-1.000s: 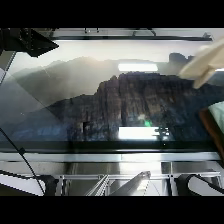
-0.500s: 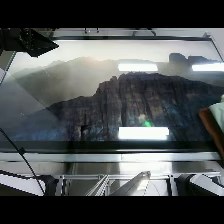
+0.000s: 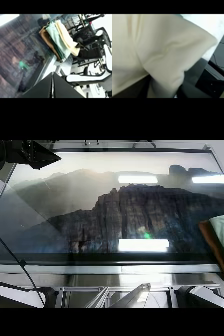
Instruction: Fold the shirts.
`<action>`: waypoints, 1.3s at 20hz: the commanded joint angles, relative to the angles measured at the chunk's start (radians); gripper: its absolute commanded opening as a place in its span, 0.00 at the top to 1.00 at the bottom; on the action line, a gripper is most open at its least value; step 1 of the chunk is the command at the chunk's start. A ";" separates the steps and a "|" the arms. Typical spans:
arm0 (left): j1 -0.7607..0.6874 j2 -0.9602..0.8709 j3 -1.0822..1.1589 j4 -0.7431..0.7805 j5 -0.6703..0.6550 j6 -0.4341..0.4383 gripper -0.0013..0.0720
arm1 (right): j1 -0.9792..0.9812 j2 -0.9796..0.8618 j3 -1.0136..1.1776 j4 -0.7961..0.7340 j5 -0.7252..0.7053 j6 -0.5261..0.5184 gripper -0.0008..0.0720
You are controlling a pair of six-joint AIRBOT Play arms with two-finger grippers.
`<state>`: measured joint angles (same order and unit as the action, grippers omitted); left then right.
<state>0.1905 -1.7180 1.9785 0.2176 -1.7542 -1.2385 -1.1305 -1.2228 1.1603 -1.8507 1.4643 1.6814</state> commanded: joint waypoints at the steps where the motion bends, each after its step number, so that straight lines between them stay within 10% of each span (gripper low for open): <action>1: -0.019 0.000 0.000 0.000 0.003 0.000 0.98 | -0.001 -0.018 -0.045 -0.066 -0.026 -0.024 0.03; 8: -0.048 0.000 0.000 0.000 0.011 0.000 0.98 | 0.116 -0.018 0.171 0.007 0.115 0.062 0.06; 11: -0.026 0.000 0.001 0.000 0.059 0.000 0.98 | 0.261 -0.018 0.316 0.200 0.085 0.071 0.95; 17: 0.068 0.034 -0.027 0.024 -0.024 0.092 0.98 | 0.621 -0.005 0.295 0.668 -0.097 -0.003 0.96; 26: -0.031 0.478 -1.064 0.292 0.282 0.294 0.95 | 1.482 0.125 -0.319 0.663 -0.566 0.035 0.96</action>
<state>0.1974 -1.3380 1.2060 0.4358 -1.5929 -1.0138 0.1078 -1.1145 0.9997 -1.2072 1.1252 1.6764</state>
